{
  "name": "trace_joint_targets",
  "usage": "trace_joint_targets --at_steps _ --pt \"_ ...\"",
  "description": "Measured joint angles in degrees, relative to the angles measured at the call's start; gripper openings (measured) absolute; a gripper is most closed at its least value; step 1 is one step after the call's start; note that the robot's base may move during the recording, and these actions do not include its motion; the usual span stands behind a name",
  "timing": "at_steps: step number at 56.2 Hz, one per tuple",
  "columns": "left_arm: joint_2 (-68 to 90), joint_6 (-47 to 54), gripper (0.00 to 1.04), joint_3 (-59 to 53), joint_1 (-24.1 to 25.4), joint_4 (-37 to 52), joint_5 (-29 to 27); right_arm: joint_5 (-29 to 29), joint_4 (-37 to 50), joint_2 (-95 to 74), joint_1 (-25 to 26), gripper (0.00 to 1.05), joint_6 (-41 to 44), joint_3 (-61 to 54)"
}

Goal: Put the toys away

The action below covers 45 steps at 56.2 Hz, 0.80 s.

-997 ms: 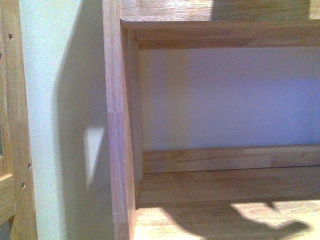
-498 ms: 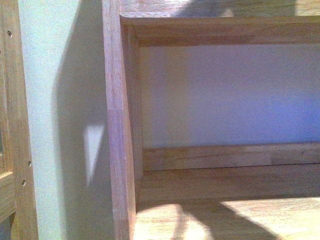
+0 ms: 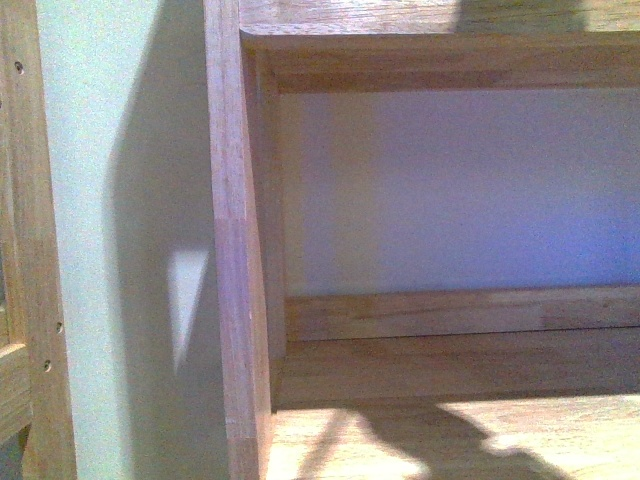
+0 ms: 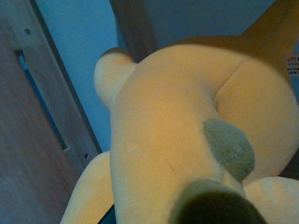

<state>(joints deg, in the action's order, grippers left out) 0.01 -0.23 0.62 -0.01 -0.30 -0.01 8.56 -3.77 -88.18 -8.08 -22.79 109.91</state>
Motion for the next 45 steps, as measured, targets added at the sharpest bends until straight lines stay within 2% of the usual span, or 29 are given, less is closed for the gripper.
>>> trace_joint_targets --at_steps 11,22,45 --pt "0.0 0.0 0.99 0.0 0.0 0.0 0.0 3.0 -2.7 -3.9 1.6 0.17 -4.1 3.1" --pt "0.0 0.0 0.99 0.0 0.0 0.0 0.0 4.9 -3.1 -6.2 1.7 0.17 -4.5 4.2" --pt "0.0 0.0 0.99 0.0 0.0 0.0 0.0 9.1 0.0 -8.3 0.2 0.17 -4.7 4.6"
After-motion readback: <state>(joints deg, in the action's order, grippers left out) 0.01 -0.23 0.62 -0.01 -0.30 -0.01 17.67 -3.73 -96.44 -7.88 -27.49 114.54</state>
